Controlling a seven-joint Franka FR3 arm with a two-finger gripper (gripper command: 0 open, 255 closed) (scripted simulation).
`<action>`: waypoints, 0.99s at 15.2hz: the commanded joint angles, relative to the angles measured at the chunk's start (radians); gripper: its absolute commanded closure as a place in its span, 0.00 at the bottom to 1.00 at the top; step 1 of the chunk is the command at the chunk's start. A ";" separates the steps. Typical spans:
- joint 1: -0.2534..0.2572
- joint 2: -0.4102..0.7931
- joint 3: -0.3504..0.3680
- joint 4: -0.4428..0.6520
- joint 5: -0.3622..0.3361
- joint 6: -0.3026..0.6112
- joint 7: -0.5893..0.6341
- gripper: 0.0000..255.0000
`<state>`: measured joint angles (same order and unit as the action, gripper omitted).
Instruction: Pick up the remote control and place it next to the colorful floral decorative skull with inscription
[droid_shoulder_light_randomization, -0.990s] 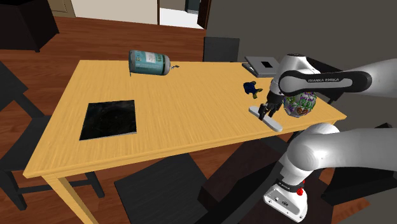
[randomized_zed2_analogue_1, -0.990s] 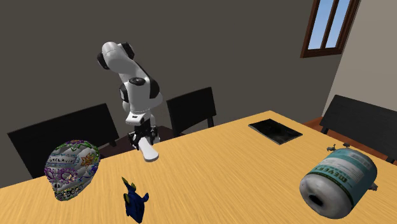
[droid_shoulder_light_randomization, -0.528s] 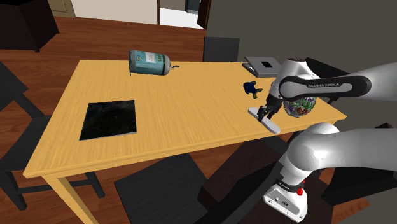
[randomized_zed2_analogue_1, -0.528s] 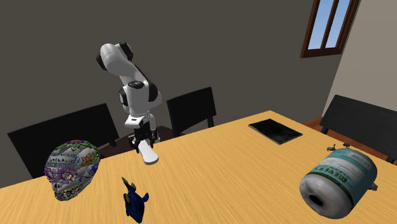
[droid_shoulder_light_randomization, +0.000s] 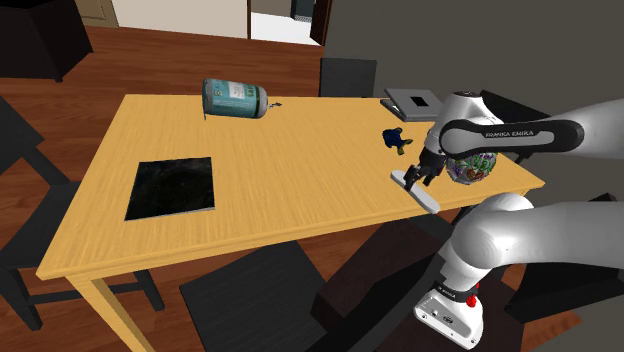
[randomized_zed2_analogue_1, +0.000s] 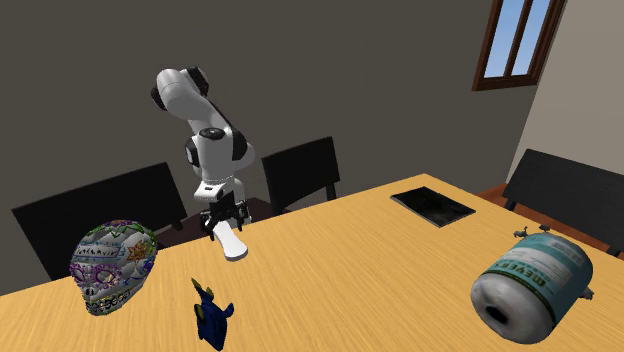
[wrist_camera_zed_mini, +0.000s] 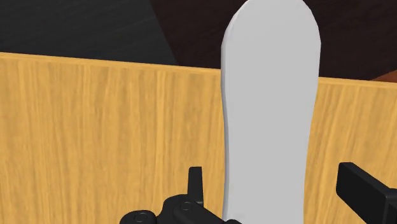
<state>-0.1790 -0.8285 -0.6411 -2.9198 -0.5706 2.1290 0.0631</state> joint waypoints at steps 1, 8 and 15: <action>-0.016 -0.006 -0.003 0.001 0.000 0.000 0.001 0.00; -0.020 -0.095 0.078 0.079 0.074 -0.166 -0.022 0.00; -0.045 -0.084 0.101 0.077 0.095 -0.155 -0.040 0.00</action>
